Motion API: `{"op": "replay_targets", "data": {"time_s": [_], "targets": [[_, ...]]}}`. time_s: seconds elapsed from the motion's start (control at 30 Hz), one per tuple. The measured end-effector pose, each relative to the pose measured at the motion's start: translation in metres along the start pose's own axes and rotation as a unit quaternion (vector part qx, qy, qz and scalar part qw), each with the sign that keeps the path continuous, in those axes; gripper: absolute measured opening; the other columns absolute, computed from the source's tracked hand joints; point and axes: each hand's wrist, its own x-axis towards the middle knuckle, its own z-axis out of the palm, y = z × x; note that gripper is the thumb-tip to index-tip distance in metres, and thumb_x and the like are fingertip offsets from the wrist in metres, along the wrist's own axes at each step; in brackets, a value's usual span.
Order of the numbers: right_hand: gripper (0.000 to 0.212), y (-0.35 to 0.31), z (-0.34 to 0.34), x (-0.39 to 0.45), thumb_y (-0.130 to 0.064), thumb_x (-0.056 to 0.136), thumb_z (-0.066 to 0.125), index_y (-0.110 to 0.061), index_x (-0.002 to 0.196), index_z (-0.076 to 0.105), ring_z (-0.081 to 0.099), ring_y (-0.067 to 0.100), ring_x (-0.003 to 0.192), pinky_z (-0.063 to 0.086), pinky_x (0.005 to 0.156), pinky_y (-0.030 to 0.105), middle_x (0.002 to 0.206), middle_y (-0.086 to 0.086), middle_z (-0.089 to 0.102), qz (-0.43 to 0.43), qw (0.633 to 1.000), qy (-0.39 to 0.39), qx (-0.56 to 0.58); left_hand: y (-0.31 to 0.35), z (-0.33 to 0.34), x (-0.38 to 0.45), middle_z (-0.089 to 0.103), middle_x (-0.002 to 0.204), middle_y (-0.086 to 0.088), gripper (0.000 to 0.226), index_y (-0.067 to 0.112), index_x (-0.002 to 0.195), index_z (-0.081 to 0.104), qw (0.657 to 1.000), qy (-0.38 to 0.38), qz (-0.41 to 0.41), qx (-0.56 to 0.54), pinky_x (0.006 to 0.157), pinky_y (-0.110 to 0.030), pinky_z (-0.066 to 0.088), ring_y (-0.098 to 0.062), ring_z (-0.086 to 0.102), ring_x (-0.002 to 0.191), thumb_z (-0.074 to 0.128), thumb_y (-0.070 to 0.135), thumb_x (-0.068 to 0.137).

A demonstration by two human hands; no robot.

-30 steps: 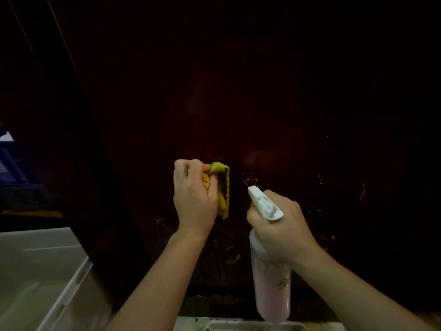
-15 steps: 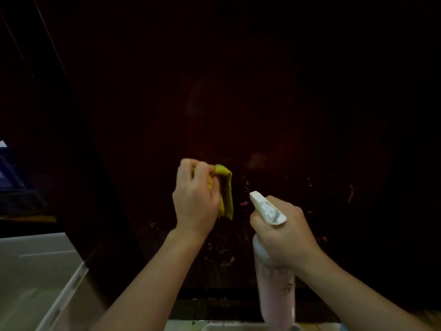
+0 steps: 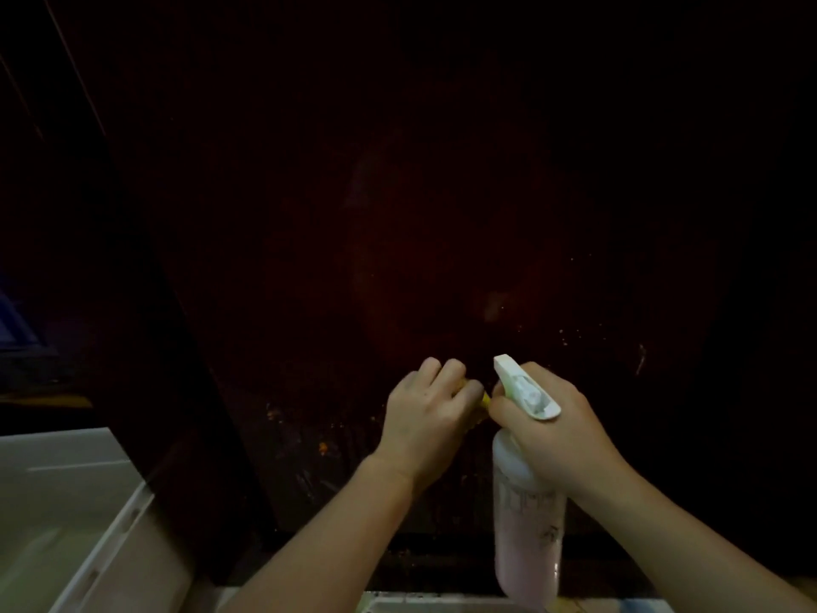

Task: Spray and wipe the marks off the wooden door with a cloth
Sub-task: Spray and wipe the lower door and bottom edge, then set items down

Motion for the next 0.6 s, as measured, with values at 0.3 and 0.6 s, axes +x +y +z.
{"op": "replay_targets", "data": {"time_s": [0.3, 0.6], "targets": [[0.027, 0.002, -0.02, -0.002, -0.021, 0.074, 0.059, -0.025, 0.053, 0.041, 0.042, 0.007, 0.044, 0.035, 0.042, 0.019, 0.049, -0.009, 0.047, -0.034, 0.995, 0.08, -0.051, -0.01, -0.035, 0.042, 0.052, 0.096, -0.01, 0.015, 0.002, 0.096, 0.06, 0.965, 0.156, -0.168, -0.127, 0.051, -0.019, 0.047, -0.012, 0.052, 0.074, 0.057, 0.014, 0.088], [0.029, -0.002, -0.025, 0.002, -0.016, 0.081, 0.062, -0.029, 0.058, 0.048, 0.048, 0.008, 0.05, 0.039, 0.047, 0.023, 0.057, -0.009, 0.055, -0.057, 0.995, 0.067, -0.053, 0.013, -0.021, 0.047, 0.053, 0.089, -0.005, 0.005, 0.011, 0.083, 0.06, 0.988, 0.065, -0.138, -0.037, 0.043, -0.024, 0.036, -0.019, 0.049, 0.075, 0.065, 0.009, 0.084]]}}
